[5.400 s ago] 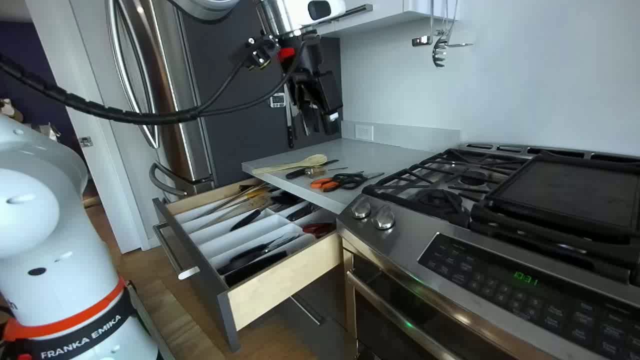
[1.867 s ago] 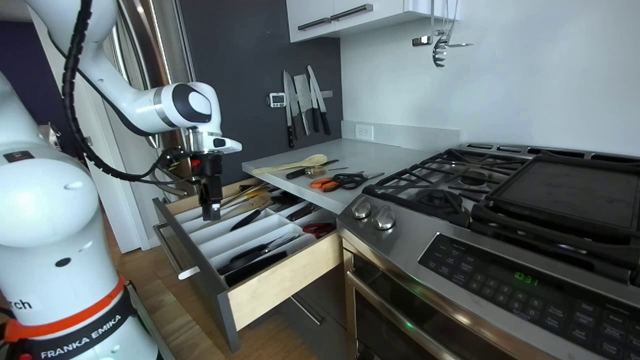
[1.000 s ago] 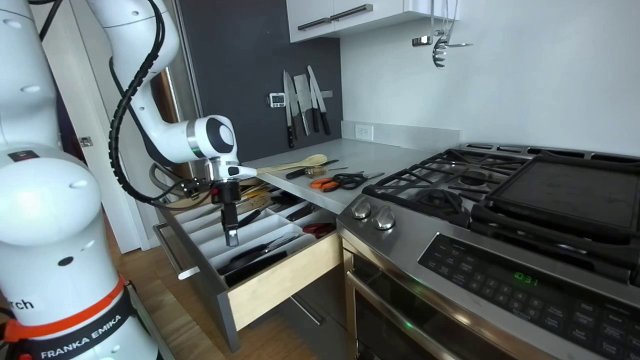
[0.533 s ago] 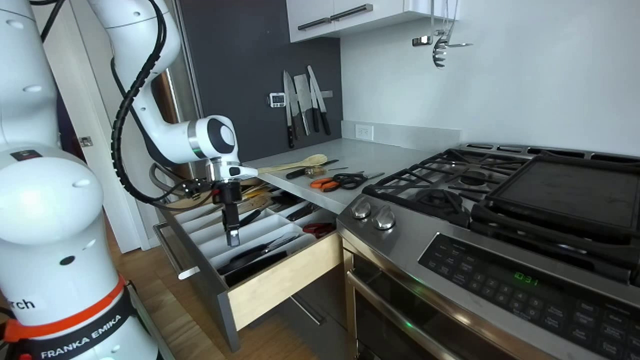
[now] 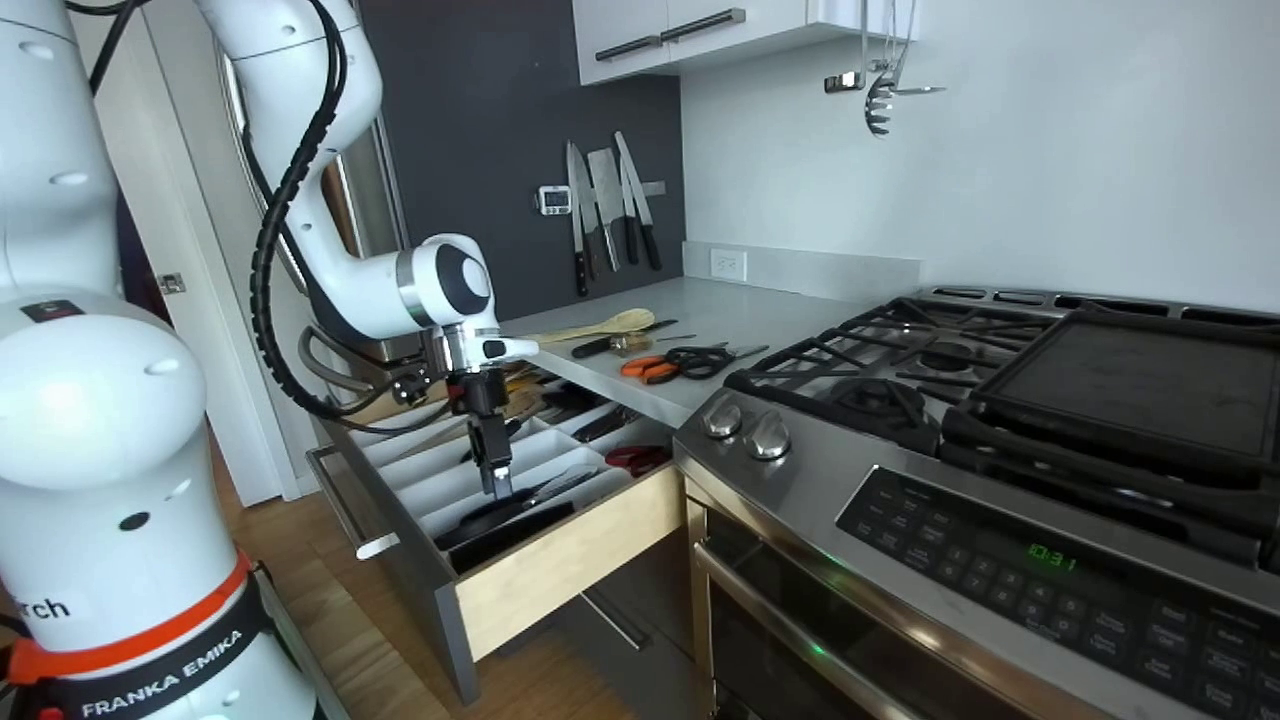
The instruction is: Remove the scissors from the open drawer and put it on the counter
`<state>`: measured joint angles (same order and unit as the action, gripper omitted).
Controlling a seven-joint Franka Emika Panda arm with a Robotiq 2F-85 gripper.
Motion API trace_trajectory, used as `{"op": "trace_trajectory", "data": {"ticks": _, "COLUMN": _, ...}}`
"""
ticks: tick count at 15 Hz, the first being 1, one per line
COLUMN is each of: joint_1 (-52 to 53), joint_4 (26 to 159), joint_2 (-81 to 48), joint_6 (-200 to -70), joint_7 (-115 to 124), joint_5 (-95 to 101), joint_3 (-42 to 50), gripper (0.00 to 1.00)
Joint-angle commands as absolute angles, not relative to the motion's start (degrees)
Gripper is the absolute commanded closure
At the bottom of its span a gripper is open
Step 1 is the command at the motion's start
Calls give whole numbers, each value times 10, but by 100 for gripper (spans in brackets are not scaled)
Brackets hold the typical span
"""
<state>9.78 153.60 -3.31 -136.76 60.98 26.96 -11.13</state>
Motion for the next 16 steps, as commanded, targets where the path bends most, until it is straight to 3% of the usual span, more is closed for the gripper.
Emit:
{"op": "trace_trajectory", "data": {"ticks": 1, "joint_1": 100, "joint_4": 1549, "joint_2": -42, "joint_6": -1392, "joint_7": 600, "joint_5": 296, "joint_3": -94, "gripper": 25}}
{"op": "trace_trajectory", "data": {"ticks": 3, "joint_1": 100, "joint_4": 1551, "joint_2": -46, "joint_6": -1395, "joint_7": 593, "joint_5": 298, "joint_3": -90, "gripper": 40}}
{"op": "trace_trajectory", "data": {"ticks": 6, "joint_1": 102, "joint_4": 1554, "joint_2": -47, "joint_6": -1398, "joint_7": 577, "joint_5": 295, "joint_3": -87, "gripper": 52}}
{"op": "trace_trajectory", "data": {"ticks": 8, "joint_1": 102, "joint_4": 1557, "joint_2": -45, "joint_6": -1399, "joint_7": 561, "joint_5": 290, "joint_3": -88, "gripper": 47}}
{"op": "trace_trajectory", "data": {"ticks": 11, "joint_1": 102, "joint_4": 1560, "joint_2": -44, "joint_6": -1399, "joint_7": 537, "joint_5": 288, "joint_3": -88, "gripper": 50}}
{"op": "trace_trajectory", "data": {"ticks": 13, "joint_1": 102, "joint_4": 1561, "joint_2": -44, "joint_6": -1404, "joint_7": 529, "joint_5": 293, "joint_3": -87, "gripper": 69}}
{"op": "trace_trajectory", "data": {"ticks": 14, "joint_1": 102, "joint_4": 1560, "joint_2": -45, "joint_6": -1407, "joint_7": 525, "joint_5": 293, "joint_3": -87, "gripper": 84}}
{"op": "trace_trajectory", "data": {"ticks": 16, "joint_1": 102, "joint_4": 1559, "joint_2": -52, "joint_6": -1415, "joint_7": 516, "joint_5": 295, "joint_3": -86, "gripper": 99}}
